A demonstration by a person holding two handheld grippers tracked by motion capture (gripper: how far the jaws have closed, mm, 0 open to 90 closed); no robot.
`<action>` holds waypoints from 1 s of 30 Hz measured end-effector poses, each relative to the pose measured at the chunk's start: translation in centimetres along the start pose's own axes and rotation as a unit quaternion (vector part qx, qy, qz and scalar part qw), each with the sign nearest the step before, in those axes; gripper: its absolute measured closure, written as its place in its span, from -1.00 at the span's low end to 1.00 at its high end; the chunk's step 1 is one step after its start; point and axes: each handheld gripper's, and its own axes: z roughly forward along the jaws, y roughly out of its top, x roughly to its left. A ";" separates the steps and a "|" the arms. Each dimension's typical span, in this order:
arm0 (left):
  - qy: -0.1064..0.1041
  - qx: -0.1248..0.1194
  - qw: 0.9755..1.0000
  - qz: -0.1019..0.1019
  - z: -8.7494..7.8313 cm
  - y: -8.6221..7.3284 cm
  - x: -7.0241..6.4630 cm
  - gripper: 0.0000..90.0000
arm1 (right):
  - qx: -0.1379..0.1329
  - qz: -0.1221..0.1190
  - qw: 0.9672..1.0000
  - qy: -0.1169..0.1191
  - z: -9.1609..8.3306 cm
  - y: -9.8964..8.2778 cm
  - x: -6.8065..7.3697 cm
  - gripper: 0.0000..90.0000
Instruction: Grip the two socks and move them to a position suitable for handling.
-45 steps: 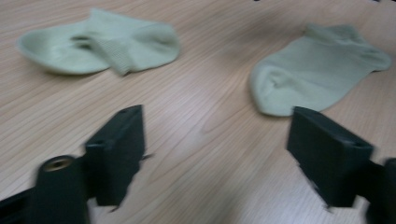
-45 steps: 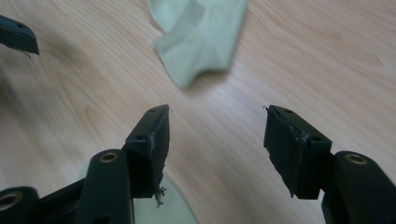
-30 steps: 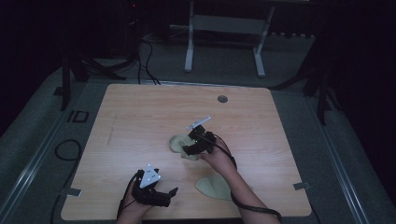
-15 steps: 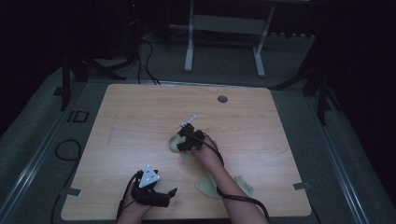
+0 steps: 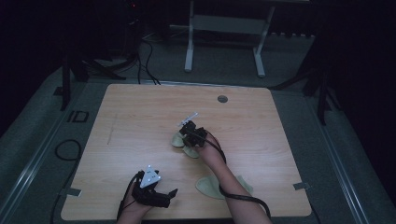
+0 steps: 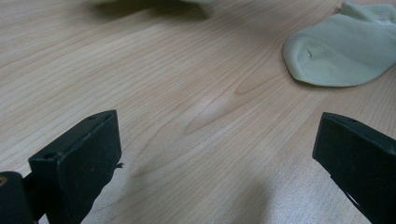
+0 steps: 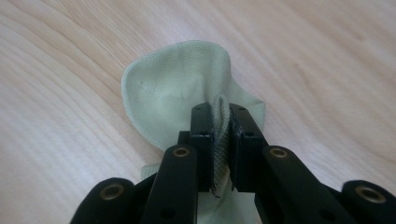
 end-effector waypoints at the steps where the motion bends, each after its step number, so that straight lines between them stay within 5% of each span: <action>1: 0.000 0.000 1.000 0.000 0.0 0.0 0.0 -0.98 | -0.004 0.000 1.000 0.000 -0.5 0.1 -0.2 0.81; 8: -0.004 0.001 1.000 0.001 0.1 -0.1 -0.2 -0.98 | -0.036 0.003 0.999 0.008 -4.1 0.0 -1.4 0.81; 19: -0.014 -0.004 1.000 0.004 0.1 0.2 -0.6 -0.98 | -0.052 -0.007 0.998 -0.022 -9.7 -3.2 -4.2 0.81; 25: -0.019 -0.004 1.000 0.002 0.3 0.3 -0.8 -0.98 | -0.038 -0.006 0.999 -0.037 -10.2 -6.0 -5.5 0.81; 30: -0.027 -0.006 1.000 0.006 0.5 0.7 -1.1 -0.98 | -0.013 -0.006 0.999 -0.032 -8.5 -8.8 -5.8 0.80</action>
